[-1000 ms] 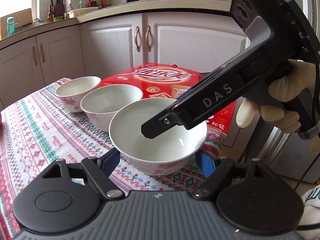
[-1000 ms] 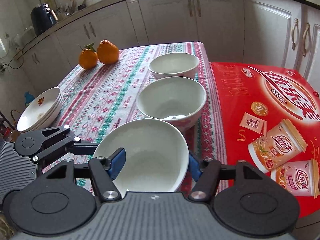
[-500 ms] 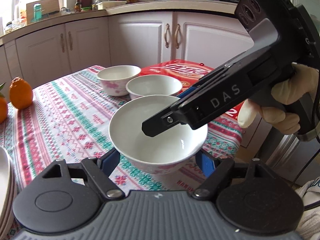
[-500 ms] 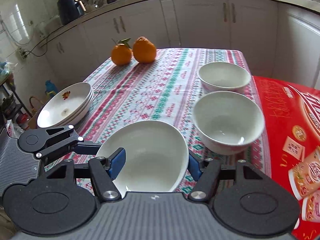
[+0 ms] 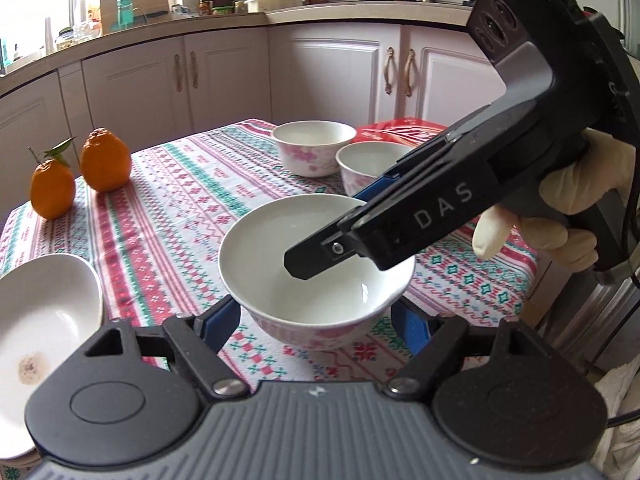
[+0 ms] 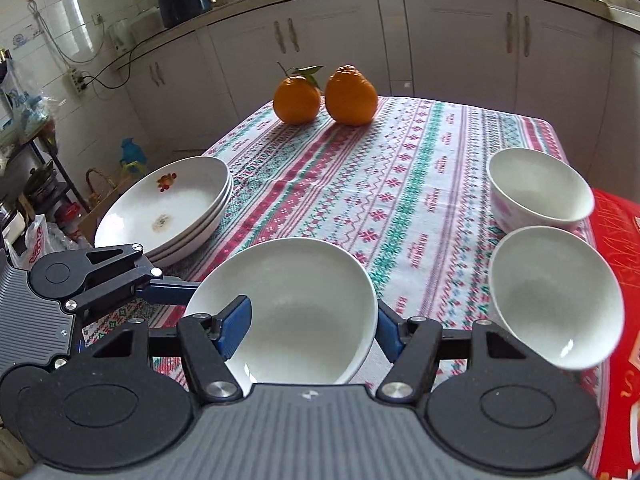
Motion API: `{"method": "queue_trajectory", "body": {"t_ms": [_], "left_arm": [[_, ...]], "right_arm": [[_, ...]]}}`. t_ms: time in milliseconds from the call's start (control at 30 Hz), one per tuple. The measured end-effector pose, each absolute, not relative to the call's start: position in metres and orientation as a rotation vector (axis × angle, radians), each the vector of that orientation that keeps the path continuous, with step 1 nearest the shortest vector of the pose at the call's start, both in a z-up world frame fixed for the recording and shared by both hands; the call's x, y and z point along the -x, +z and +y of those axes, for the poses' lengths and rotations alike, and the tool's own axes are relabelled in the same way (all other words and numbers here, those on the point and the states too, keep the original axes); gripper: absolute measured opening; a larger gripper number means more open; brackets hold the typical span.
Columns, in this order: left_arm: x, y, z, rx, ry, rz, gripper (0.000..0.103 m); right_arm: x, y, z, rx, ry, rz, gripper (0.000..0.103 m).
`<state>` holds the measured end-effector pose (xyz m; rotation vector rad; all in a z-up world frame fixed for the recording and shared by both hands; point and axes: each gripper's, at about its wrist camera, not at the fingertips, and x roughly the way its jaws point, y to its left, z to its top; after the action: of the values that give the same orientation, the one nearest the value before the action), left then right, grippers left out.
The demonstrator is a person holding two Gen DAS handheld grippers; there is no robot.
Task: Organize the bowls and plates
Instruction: 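Lift the bowl with the right gripper and carry it toward the left gripper, then lower the bowl onto the tablecloth and open the right gripper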
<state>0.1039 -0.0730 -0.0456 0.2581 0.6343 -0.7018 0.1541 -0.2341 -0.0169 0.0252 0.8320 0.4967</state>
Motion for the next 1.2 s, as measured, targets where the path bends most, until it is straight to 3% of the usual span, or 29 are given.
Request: {"method": "queue_trajectory", "body": {"t_ms": [667, 900, 1200], "left_arm": [[-0.119, -0.052, -0.06, -0.245, -0.674, 0.658, 0.082], [-0.119, -0.051, -0.06, -0.23, -0.685, 0.643, 0.095], [-0.112, -0.045, -0.058, -0.231, -0.686, 0.646, 0.096]], "right_arm": [[-0.172, -0.028, -0.22, -0.029, 0.506, 0.846, 0.073], [-0.166, -0.023, -0.215, -0.006, 0.517, 0.813, 0.102], [-0.15, -0.011, -0.223, 0.02, 0.447, 0.752, 0.103]]}}
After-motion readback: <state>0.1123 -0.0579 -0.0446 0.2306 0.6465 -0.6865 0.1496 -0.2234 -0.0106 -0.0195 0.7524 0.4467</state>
